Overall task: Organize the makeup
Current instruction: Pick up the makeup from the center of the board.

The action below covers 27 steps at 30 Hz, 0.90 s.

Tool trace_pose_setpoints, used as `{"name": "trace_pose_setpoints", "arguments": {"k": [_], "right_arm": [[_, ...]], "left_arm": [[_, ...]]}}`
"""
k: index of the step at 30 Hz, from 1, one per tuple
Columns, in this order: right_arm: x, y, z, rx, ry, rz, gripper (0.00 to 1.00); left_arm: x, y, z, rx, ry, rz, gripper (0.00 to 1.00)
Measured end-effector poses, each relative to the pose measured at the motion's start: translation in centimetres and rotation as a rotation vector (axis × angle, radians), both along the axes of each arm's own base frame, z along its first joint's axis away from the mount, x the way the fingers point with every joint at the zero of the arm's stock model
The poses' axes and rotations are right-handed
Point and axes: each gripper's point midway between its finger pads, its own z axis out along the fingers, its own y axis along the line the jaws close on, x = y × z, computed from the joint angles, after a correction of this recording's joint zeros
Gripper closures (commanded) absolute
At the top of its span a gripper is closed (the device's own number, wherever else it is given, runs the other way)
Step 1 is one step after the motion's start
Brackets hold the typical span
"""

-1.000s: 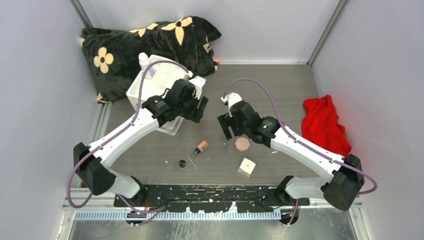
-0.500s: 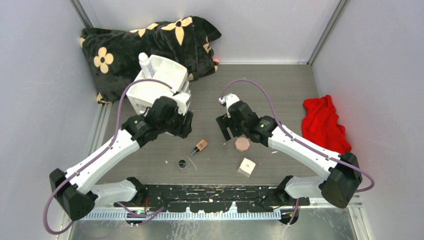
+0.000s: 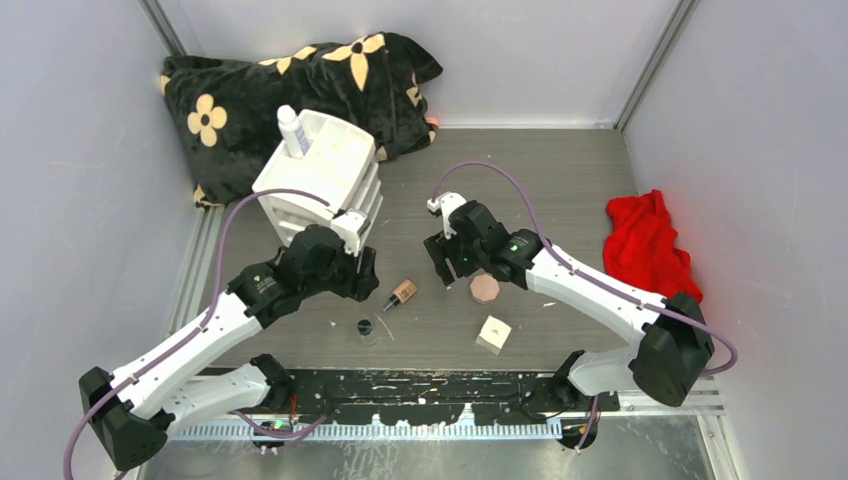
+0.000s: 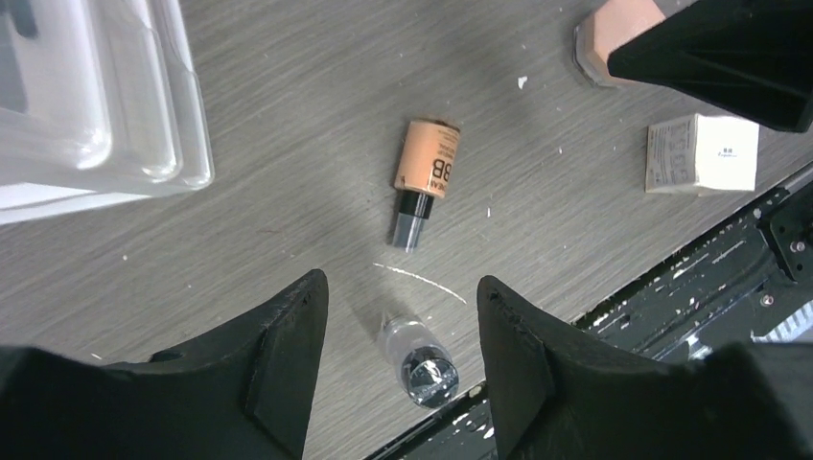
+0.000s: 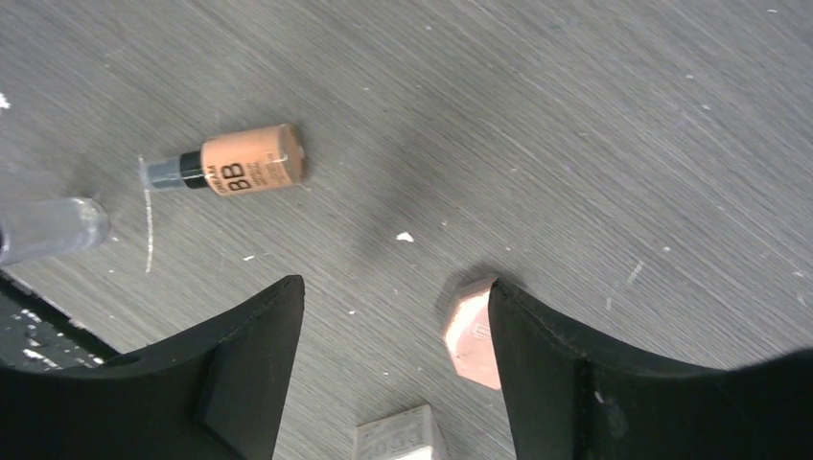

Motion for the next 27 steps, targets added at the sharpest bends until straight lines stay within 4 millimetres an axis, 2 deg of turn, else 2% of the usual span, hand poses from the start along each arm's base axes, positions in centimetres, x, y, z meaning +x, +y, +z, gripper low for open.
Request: {"name": "trace_pose_setpoints", "arguments": {"k": [4, 16, 21, 27], "right_arm": [[-0.2, 1.4, -0.7, 0.024, 0.039, 0.046, 0.29], [-3.2, 5.5, -4.8, -0.079, 0.112, 0.217, 0.24], [-3.5, 6.5, -4.6, -0.190, 0.049, 0.310, 0.25], [-3.8, 6.6, -3.9, -0.273, -0.006, 0.457, 0.28]], "left_arm": [[-0.5, 0.2, -0.8, -0.003, 0.014, 0.012, 0.41], [-0.1, 2.3, 1.4, -0.038, -0.072, 0.122, 0.42], [-0.3, 2.9, 2.1, -0.057, -0.096, 0.145, 0.42], [-0.6, 3.7, 2.6, -0.072, -0.124, 0.168, 0.43]]}}
